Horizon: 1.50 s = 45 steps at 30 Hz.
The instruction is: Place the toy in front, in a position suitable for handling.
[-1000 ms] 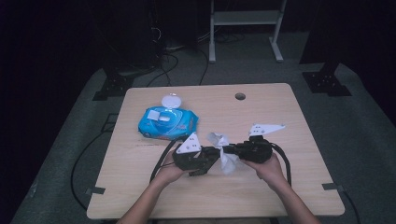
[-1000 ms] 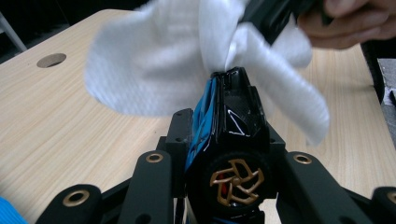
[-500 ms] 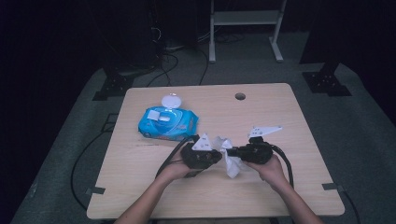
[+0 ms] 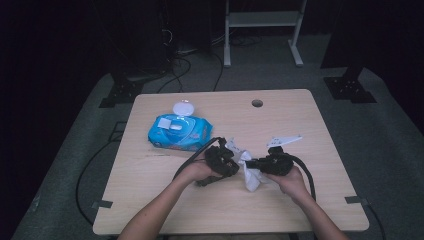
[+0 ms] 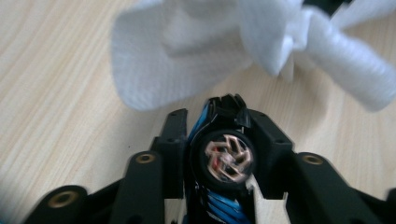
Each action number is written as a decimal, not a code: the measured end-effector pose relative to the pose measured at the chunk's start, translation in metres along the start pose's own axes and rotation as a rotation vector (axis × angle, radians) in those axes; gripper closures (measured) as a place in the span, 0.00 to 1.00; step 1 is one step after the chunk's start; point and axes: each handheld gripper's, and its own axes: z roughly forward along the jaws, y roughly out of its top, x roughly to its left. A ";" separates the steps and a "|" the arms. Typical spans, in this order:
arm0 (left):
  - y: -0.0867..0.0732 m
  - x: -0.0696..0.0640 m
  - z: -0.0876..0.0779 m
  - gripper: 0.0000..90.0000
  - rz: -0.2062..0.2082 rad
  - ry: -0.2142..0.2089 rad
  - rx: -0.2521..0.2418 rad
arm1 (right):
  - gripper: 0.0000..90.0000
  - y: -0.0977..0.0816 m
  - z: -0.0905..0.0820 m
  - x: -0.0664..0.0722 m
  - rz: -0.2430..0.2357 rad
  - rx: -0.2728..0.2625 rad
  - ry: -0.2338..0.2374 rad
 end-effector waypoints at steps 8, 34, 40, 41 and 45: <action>-0.018 0.010 -0.027 0.60 -0.070 -0.068 -0.136 | 0.96 0.010 0.004 0.009 -0.022 -0.013 0.027; -0.101 0.029 -0.061 0.42 -0.285 -0.116 -0.307 | 0.96 0.031 0.048 0.035 -0.168 0.078 0.010; -0.095 0.029 -0.056 0.39 -0.291 -0.111 -0.316 | 0.96 0.028 0.042 0.032 -0.170 0.065 -0.026; -0.094 0.030 -0.055 0.39 -0.291 -0.107 -0.320 | 0.96 0.029 0.041 0.031 -0.170 0.062 -0.037; -0.087 0.036 -0.048 0.39 -0.287 -0.104 -0.310 | 0.96 0.031 0.039 0.023 -0.160 0.051 -0.081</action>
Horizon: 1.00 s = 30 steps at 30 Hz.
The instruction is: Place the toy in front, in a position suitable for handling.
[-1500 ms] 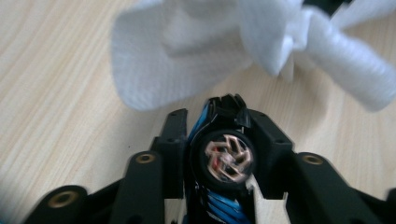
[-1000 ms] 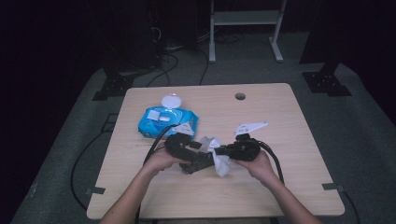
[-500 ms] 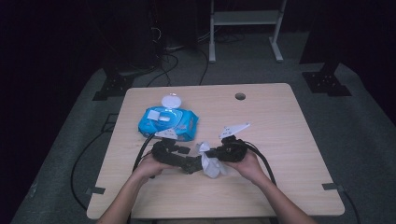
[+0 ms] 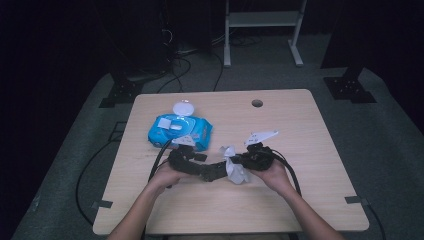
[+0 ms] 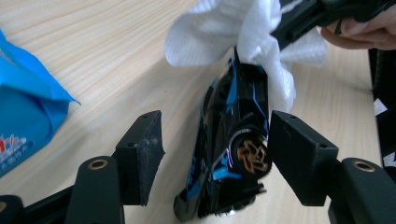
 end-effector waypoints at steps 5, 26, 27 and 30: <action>0.001 0.001 0.014 0.38 0.019 0.013 0.064 | 0.96 -0.001 -0.003 -0.005 0.001 -0.006 -0.018; 0.004 0.008 0.002 0.37 -0.021 0.009 -0.027 | 0.96 -0.007 -0.005 -0.004 -0.036 -0.029 0.001; 0.004 0.008 0.002 0.37 -0.021 0.009 -0.027 | 0.96 -0.007 -0.005 -0.004 -0.036 -0.029 0.001; 0.003 0.002 0.002 0.37 0.010 0.021 -0.026 | 0.96 -0.010 -0.007 -0.001 -0.050 -0.037 0.001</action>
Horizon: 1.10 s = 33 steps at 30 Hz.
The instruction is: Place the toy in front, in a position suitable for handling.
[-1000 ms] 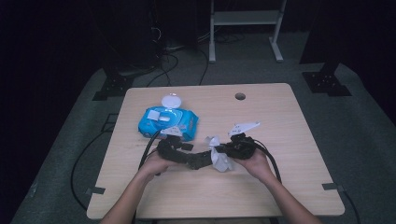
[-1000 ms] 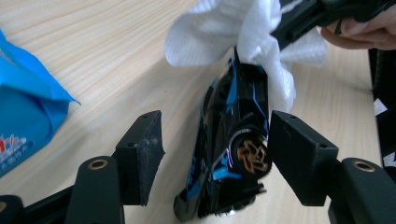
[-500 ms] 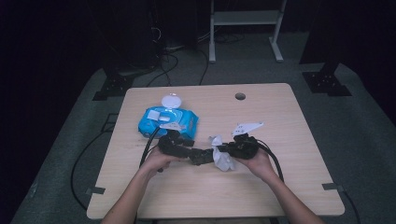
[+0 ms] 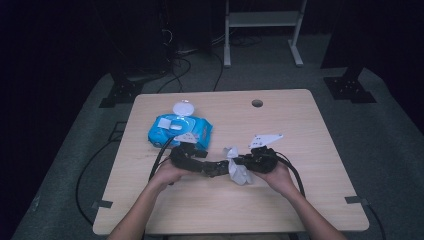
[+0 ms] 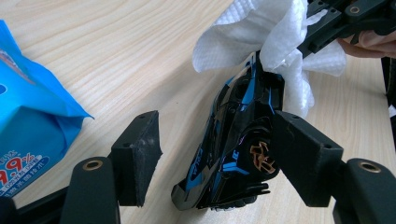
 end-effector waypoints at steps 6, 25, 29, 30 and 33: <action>-0.005 -0.010 0.000 0.37 0.038 0.008 -0.011 | 0.96 -0.004 -0.004 0.005 -0.028 0.006 0.008; -0.008 -0.023 0.012 0.30 0.128 -0.026 0.058 | 0.96 -0.005 0.001 0.005 -0.014 0.031 0.000; -0.011 -0.028 0.019 0.42 0.184 0.011 0.090 | 0.96 -0.003 0.004 0.003 0.004 0.026 0.003; -0.011 -0.026 0.018 0.42 0.164 0.003 0.088 | 0.96 -0.002 0.005 0.002 0.008 0.024 0.002; -0.009 -0.021 0.014 0.48 0.144 0.007 0.073 | 0.96 0.001 0.007 0.000 0.018 0.015 0.006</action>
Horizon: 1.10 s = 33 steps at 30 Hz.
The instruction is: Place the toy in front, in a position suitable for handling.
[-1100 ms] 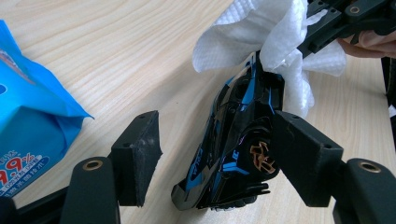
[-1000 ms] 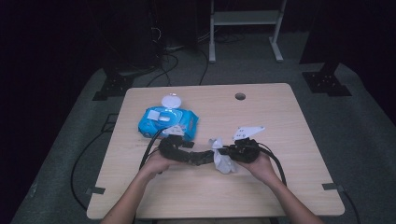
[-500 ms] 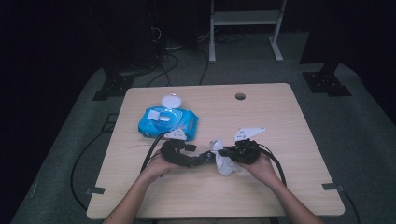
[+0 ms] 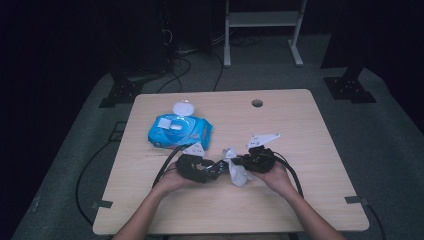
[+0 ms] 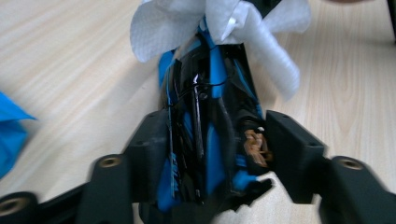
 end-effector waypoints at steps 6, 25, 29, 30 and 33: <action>-0.002 0.009 -0.001 0.50 -0.032 -0.017 -0.018 | 0.96 0.004 0.004 -0.001 0.006 -0.002 0.001; -0.008 0.010 0.004 0.50 -0.100 -0.273 -0.011 | 0.96 -0.012 -0.014 0.039 -0.124 0.050 0.071; -0.010 0.016 0.005 0.52 -0.124 -0.240 -0.007 | 0.96 -0.009 -0.008 0.031 -0.109 0.040 0.069; -0.010 0.017 0.005 0.52 -0.122 -0.233 -0.010 | 0.96 -0.007 -0.006 0.029 -0.109 0.042 0.063; -0.008 0.018 0.002 0.53 -0.102 -0.188 -0.023 | 0.96 -0.003 -0.001 0.024 -0.096 0.049 0.069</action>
